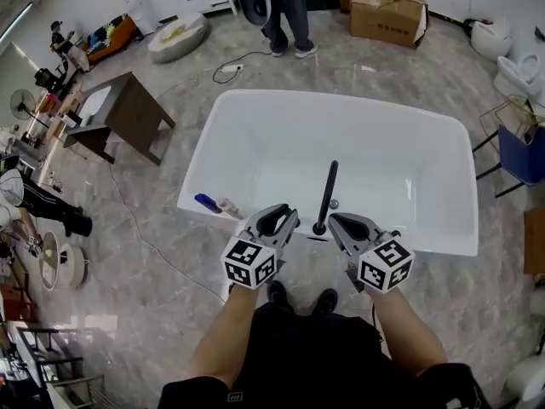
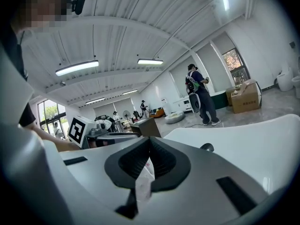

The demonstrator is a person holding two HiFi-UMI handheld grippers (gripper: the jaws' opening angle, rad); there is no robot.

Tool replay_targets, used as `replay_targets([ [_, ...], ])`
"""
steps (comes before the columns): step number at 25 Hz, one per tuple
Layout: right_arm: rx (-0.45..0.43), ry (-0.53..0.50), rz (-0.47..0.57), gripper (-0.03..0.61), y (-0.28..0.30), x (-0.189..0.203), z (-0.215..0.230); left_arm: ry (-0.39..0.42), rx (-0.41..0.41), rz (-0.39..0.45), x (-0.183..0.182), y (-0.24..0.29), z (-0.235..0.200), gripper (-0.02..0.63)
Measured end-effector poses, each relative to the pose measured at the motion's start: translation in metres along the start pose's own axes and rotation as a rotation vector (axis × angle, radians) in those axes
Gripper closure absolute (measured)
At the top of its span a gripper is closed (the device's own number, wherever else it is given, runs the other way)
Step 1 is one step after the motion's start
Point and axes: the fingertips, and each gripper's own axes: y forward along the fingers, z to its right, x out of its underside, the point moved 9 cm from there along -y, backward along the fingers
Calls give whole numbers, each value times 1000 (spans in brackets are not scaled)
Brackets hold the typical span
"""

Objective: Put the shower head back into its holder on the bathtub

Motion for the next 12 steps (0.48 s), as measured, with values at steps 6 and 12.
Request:
replay_targets([
  [6, 23, -67, -14, 565, 0, -7, -13, 90, -70, 18, -7, -31, -16, 531],
  [12, 162, -151, 6, 565, 22, 0, -43, 148, -103, 61, -25, -75, -50, 537],
])
